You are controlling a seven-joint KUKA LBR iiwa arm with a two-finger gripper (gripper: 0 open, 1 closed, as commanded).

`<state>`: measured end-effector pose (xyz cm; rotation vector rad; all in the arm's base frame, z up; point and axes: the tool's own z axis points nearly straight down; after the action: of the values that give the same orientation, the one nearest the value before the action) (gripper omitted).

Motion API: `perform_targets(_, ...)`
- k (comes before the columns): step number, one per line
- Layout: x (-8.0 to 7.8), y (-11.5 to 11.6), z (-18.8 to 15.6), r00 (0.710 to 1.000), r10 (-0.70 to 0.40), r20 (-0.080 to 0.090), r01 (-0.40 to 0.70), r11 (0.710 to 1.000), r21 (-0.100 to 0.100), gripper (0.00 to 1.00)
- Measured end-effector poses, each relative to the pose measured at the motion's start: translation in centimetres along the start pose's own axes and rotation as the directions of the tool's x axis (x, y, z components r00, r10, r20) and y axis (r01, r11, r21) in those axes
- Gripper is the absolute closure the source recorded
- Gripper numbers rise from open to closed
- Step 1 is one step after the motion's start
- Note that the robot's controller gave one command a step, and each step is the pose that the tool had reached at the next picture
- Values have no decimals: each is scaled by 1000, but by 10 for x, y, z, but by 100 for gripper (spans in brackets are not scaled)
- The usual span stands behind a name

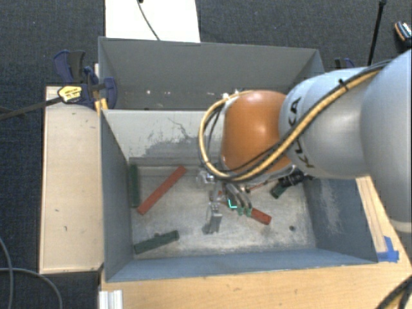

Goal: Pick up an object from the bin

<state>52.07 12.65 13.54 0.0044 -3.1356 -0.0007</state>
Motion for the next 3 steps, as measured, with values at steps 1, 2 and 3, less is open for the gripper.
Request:
perform_targets(1, 5, 110, 65, 920, -392, 8, 392, 920, 1, 0)
perform_targets(2, 39, 125, 35, 858, -513, 3, 513, 858, 3, 0)
perform_targets(3, 42, 128, 21, 746, -666, 10, 666, 746, 5, 0)
